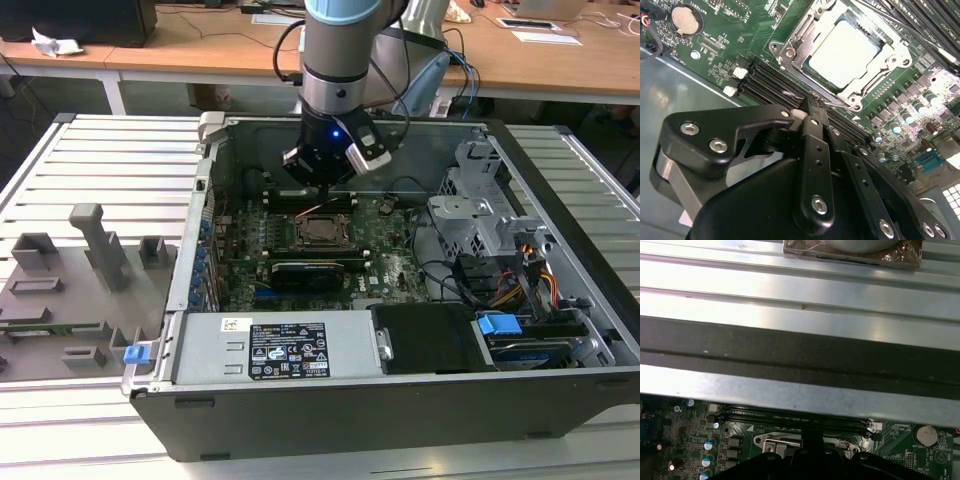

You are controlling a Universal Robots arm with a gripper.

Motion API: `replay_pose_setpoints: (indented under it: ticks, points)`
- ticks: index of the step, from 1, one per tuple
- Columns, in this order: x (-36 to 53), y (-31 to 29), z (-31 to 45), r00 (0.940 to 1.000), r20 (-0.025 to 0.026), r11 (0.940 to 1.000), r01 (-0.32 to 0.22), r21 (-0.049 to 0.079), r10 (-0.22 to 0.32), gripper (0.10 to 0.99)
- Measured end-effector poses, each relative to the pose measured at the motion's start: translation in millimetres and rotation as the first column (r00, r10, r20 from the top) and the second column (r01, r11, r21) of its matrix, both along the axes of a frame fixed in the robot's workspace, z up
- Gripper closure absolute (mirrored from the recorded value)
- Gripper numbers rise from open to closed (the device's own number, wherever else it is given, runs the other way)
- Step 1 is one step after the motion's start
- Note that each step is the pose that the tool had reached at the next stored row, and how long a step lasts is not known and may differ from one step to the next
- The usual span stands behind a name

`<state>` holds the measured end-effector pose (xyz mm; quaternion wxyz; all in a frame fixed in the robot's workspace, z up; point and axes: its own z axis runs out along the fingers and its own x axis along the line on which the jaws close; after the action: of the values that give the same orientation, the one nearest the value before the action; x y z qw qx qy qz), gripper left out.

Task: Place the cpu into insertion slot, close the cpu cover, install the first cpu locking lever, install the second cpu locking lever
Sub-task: 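Install the first cpu locking lever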

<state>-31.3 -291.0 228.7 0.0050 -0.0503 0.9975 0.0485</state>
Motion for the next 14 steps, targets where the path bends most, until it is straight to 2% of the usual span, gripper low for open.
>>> replay_pose_setpoints:
  ticks: [14]
  points:
    - [6.8,1.5,-7.3,1.0000,-0.0001,1.0000,0.000,0.000,0.000,0.980]
